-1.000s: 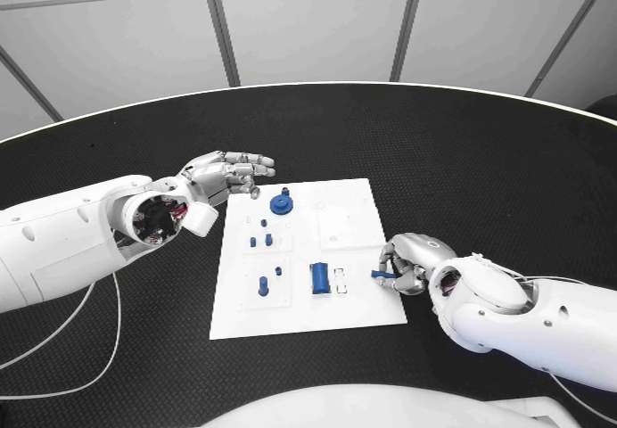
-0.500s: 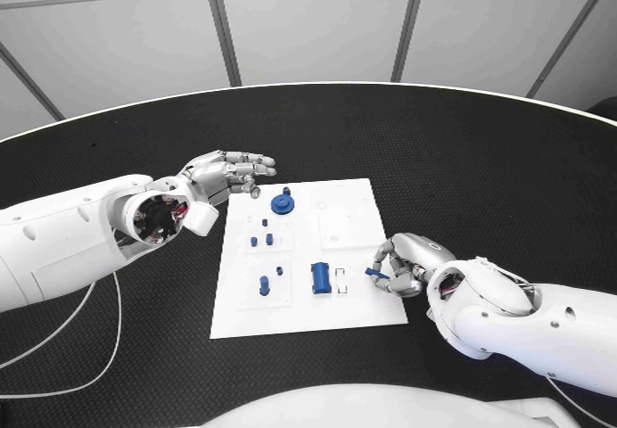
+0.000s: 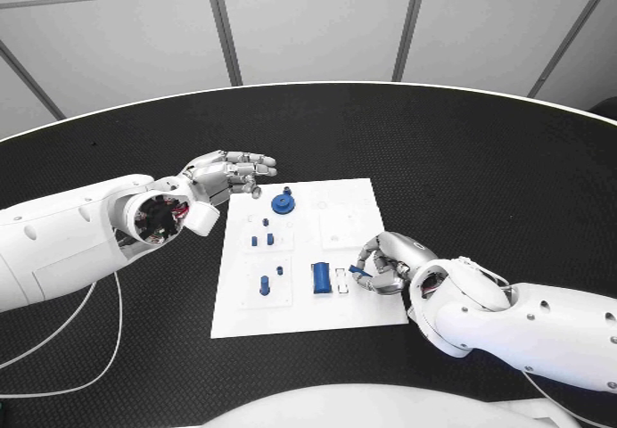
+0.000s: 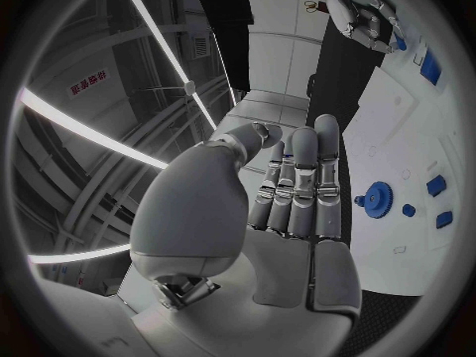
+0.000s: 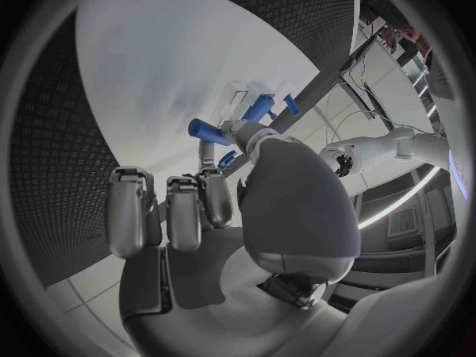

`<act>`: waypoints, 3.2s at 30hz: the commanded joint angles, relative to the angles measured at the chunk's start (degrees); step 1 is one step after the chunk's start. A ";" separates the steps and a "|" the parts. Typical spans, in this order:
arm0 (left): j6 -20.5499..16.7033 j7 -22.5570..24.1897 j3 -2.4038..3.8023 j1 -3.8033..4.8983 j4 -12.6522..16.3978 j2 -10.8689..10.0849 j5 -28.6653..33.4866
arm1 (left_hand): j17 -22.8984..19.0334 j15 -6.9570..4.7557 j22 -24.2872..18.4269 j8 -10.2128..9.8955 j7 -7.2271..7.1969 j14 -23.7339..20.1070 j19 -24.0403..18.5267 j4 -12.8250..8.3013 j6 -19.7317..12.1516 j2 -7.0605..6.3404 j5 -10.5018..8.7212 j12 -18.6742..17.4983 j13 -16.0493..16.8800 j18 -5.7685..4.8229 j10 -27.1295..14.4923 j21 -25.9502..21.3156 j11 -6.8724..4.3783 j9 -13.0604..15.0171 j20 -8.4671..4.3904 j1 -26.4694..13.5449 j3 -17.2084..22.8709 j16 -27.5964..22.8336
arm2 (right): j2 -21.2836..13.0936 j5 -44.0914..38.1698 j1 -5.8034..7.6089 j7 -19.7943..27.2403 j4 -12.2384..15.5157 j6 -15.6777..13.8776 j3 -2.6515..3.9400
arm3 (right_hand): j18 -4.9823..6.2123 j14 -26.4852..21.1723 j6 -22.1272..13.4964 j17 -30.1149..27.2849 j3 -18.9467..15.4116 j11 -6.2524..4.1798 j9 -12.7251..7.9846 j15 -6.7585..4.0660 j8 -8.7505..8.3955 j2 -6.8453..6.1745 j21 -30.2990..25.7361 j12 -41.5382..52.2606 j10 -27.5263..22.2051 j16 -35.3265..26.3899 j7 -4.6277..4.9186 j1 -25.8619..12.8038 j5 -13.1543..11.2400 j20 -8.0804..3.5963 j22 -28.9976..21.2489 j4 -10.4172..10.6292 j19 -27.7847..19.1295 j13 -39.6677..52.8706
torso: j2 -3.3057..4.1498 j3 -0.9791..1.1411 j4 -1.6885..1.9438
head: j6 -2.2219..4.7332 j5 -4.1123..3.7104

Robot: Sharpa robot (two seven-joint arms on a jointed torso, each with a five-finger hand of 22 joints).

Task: Assemble the parts on the task board

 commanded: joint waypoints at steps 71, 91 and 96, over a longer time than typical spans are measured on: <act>0.64 -0.53 0.00 0.01 -0.13 0.17 0.00 | -0.22 0.07 0.17 0.33 0.09 -0.54 -0.73 -0.15 -0.58 0.52 0.34 0.49 0.00 0.94 -0.60 0.35 0.04 -0.15 0.08 -0.14 -0.19 0.26 | 4.04 3.52 0.00 -0.16 -3.88 6.00 0.00 | -0.94 5.85 3.89 15.04 -8.50 -1.72 3.91 -1.45 3.85 0.80 1.41 2.47 3.49 0.58 -2.20 -15.47 -8.77 -1.27 13.99 5.60 5.25 10.92 | -0.06 0.13 -0.13 | -0.14 0.09; -1.54 2.34 -0.02 -0.15 -2.16 1.50 3.99 | -3.19 1.22 -0.90 0.66 0.50 -8.57 -5.65 1.00 -0.90 -0.14 -0.41 0.26 -0.67 0.69 -2.35 -2.48 0.74 -0.29 1.06 -1.49 -0.37 -5.50 | -1.05 37.19 2.83 33.95 -7.19 -1.23 0.72 | 3.77 1.41 -4.78 0.31 -10.95 2.20 0.14 1.69 -3.28 -0.20 -26.92 -23.07 -8.16 -10.08 2.38 -4.44 -9.68 1.35 5.19 5.54 -1.25 -1.58 | -1.79 -0.44 -1.95 | 3.30 0.92; -2.42 5.70 -0.02 -1.01 -4.92 3.40 7.59 | -8.36 3.09 -4.45 1.67 0.39 -14.63 -12.19 2.59 -1.01 0.40 -6.26 -0.48 -2.52 0.57 -3.45 -9.43 1.42 -0.10 3.23 -2.14 -1.21 -14.75 | -0.42 53.09 5.69 44.48 -13.09 0.63 0.80 | 8.45 -11.19 -8.02 -23.28 -10.93 4.18 -2.44 3.80 -6.76 0.11 -64.74 -48.66 -22.53 -34.18 4.96 1.31 -11.92 3.85 -11.90 5.33 -12.24 -18.09 | -3.66 -1.17 -3.18 | 5.67 2.04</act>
